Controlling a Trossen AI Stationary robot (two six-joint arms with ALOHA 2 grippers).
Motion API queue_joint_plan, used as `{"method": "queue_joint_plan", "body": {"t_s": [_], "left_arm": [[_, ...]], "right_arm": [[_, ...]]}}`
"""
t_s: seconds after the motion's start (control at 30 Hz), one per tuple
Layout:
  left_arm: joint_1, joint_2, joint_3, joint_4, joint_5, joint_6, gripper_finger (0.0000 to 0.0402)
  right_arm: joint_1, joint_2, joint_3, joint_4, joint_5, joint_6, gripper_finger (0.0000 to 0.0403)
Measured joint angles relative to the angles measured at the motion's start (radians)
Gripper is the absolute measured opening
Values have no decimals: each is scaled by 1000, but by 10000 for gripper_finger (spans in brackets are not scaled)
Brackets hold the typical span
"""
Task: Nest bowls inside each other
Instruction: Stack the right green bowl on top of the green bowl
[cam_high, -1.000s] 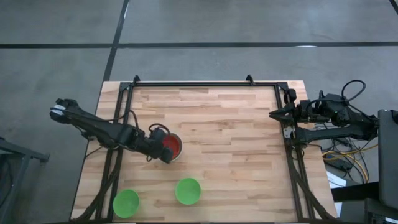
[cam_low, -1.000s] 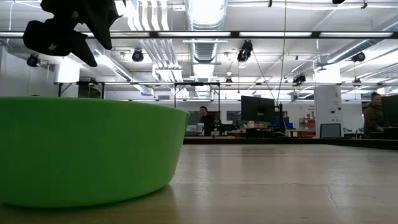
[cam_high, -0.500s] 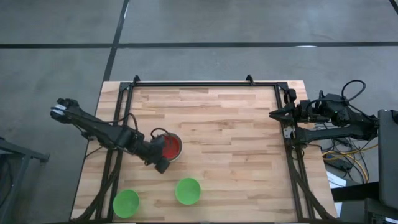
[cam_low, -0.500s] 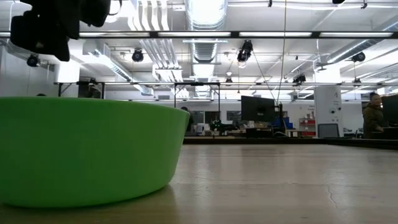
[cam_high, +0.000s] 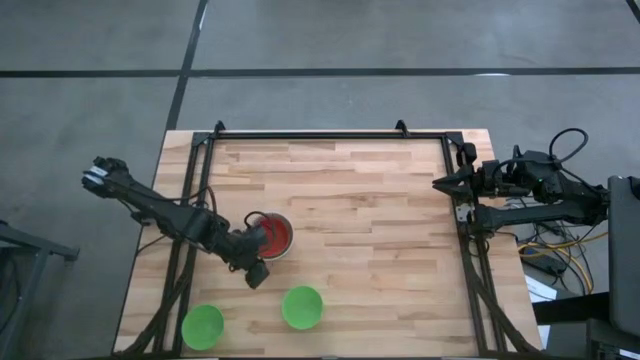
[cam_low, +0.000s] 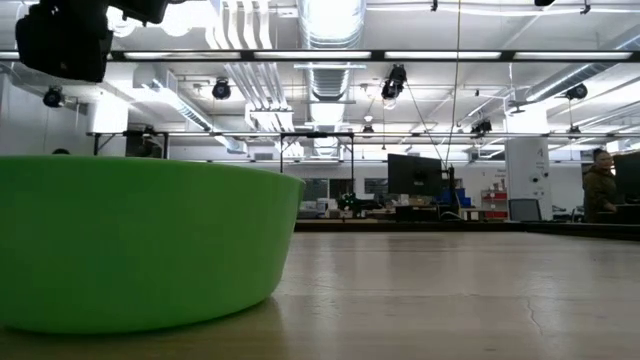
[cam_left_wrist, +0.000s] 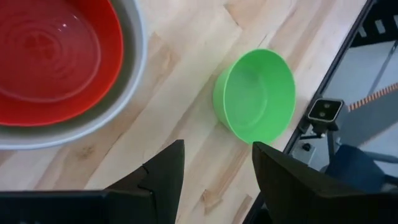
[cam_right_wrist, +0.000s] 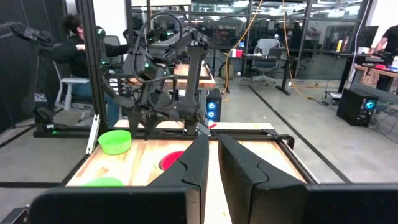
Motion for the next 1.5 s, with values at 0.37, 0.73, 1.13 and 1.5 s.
{"method": "queue_joint_plan", "body": {"t_s": [0.37, 0.73, 1.13, 1.5], "left_arm": [[-25, 89, 42, 28, 0, -2, 193], [-25, 245, 141, 29, 29, -21, 193], [-23, 377, 237, 31, 33, -35, 193], [-22, 422, 238, 66, 34, -93, 193]], "right_arm": [[0, 0, 0, 0, 0, 0, 34], [0, 0, 0, 0, 0, 0, 34], [0, 0, 0, 0, 0, 0, 34], [0, 0, 0, 0, 0, 0, 34]]}}
